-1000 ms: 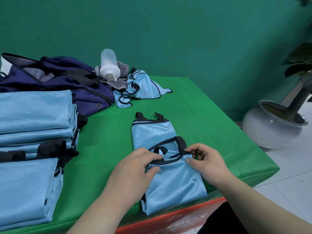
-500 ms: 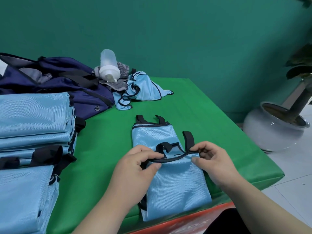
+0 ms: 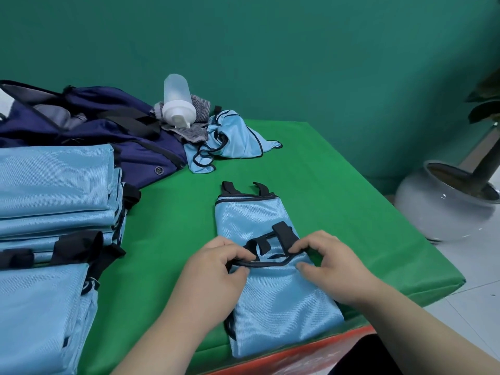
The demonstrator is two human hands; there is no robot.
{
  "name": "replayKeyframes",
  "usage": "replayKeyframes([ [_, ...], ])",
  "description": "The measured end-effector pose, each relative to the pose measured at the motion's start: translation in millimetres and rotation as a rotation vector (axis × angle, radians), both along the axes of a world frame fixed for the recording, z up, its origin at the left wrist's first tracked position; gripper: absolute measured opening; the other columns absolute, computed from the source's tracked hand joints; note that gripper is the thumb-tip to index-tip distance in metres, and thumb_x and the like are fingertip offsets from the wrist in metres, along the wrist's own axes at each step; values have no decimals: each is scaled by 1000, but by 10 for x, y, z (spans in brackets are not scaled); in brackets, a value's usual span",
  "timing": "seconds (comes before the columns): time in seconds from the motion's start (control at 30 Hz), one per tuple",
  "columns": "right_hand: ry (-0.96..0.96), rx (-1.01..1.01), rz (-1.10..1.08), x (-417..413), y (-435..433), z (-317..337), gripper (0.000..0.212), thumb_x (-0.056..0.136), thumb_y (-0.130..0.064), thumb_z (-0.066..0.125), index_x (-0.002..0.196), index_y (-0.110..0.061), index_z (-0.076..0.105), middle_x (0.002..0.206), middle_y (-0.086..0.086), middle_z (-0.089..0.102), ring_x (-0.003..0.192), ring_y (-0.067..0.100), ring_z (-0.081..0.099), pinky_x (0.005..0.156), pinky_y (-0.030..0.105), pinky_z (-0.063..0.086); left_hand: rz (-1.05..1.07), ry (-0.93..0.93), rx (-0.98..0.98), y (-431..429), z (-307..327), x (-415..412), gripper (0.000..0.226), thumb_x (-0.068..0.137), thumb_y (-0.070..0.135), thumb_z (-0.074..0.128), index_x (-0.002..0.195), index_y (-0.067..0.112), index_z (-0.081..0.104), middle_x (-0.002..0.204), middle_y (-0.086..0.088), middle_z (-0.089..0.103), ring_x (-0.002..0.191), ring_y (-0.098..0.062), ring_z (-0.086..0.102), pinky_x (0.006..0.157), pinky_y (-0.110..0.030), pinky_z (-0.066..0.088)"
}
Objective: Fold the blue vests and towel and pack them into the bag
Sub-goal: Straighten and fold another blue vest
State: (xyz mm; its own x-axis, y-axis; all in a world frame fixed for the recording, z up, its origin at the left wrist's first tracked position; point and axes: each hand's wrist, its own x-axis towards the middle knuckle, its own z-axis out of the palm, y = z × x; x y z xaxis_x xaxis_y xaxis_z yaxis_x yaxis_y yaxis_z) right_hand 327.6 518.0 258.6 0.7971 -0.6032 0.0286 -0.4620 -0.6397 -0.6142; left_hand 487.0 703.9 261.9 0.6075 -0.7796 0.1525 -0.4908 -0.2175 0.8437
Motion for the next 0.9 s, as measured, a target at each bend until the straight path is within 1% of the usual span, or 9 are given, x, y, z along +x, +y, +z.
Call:
replayKeyframes([
  [0.07,-51,71,-50,-6,23,15,38,84,-18,72,95,-53,64,102,-15,64,83,6,59,77,26,47,13,28,-23,2,16,-6,33,82,8,74,76,40,70,95,26,60,84,1,59,69,-6,38],
  [0.13,-187,231,-94,-10,47,63,31,85,-6,70,91,-36,69,87,-5,70,60,15,50,58,27,42,42,85,-61,-4,33,5,30,81,7,76,77,37,73,93,26,62,83,2,59,69,-6,38],
  [0.23,-358,401,-104,45,12,157,25,87,10,66,94,-14,68,70,-8,68,63,9,55,59,20,43,99,152,-116,-42,64,55,31,80,7,77,76,38,73,90,23,65,77,0,60,66,-8,38],
  [0.33,-419,448,-107,174,-82,205,26,86,9,68,92,-16,69,58,-2,53,57,17,40,54,28,31,166,225,-131,-123,129,139,28,83,10,75,80,38,73,78,15,68,58,1,54,54,-9,35],
  [0.4,-443,444,-131,288,-158,242,27,85,7,70,88,-19,69,50,-9,40,50,14,27,49,27,21,192,283,-157,-186,187,212,25,86,11,73,85,36,73,72,11,72,53,3,52,50,-10,34],
  [0.5,-546,522,-144,509,-243,294,19,76,-4,76,83,-21,70,61,8,50,59,22,38,60,33,32,241,326,-217,-267,241,352,21,87,12,72,88,33,73,71,10,74,54,1,57,50,-10,35],
  [0.6,-561,522,-172,696,-335,284,16,76,-10,77,79,-25,72,67,16,49,64,27,35,62,38,28,277,314,-214,-343,270,452,18,88,14,71,86,32,73,65,9,72,52,-4,53,46,-12,32],
  [0.73,-485,442,-257,884,-508,236,25,86,-1,70,74,-22,69,58,10,42,43,15,23,45,22,18,272,119,-88,-569,303,615,20,89,18,69,84,37,70,77,14,64,56,7,51,50,-8,33],
  [0.9,-384,286,-298,1105,-671,95,14,87,-6,68,84,-19,68,68,11,54,39,9,32,37,19,29,243,-53,55,-881,185,861,20,92,22,65,89,42,65,94,19,58,71,4,50,57,-11,31],
])
